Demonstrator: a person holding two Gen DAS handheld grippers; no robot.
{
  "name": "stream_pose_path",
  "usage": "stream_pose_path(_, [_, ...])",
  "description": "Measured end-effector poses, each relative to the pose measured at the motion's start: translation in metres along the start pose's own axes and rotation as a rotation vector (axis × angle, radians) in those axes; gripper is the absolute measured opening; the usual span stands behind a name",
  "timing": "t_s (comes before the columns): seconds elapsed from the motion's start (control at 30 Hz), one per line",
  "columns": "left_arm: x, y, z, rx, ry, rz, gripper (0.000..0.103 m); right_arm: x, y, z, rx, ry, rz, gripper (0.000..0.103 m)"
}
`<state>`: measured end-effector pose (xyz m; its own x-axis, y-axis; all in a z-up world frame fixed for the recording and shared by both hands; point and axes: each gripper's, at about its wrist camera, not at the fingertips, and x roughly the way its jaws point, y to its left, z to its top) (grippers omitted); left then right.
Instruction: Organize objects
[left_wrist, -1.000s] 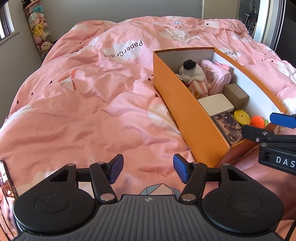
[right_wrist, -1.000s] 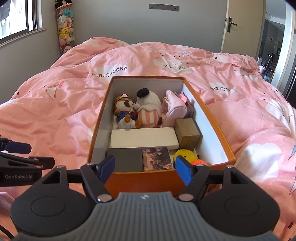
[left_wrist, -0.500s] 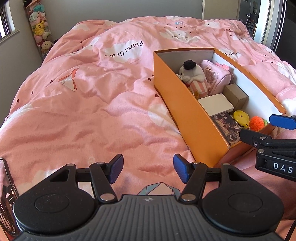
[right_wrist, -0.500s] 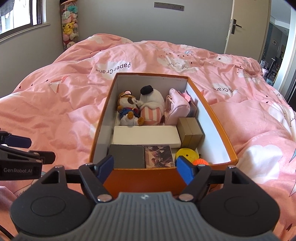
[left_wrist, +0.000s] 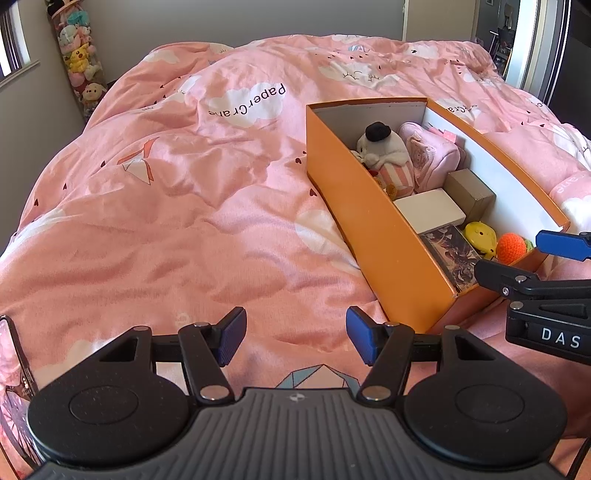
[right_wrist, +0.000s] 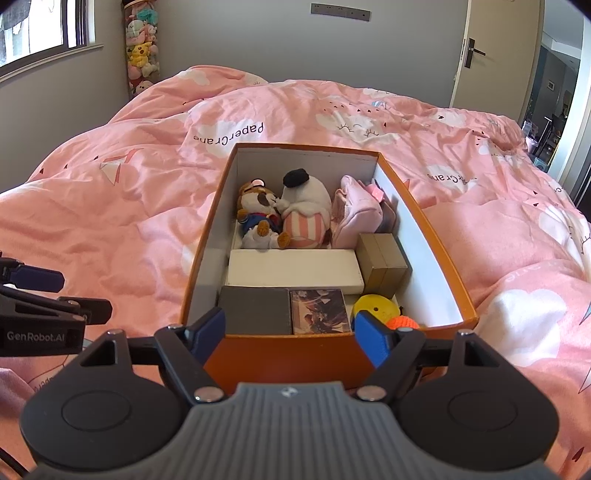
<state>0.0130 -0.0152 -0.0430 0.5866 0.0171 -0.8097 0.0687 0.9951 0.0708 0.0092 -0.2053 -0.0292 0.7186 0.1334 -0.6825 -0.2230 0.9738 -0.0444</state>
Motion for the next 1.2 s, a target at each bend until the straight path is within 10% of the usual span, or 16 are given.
stream_pose_path(1.2, [-0.0033, -0.0001, 0.0019, 0.003, -0.007, 0.0, 0.074, 0.0, 0.0006, 0.0, -0.001, 0.001, 0.0, 0.08])
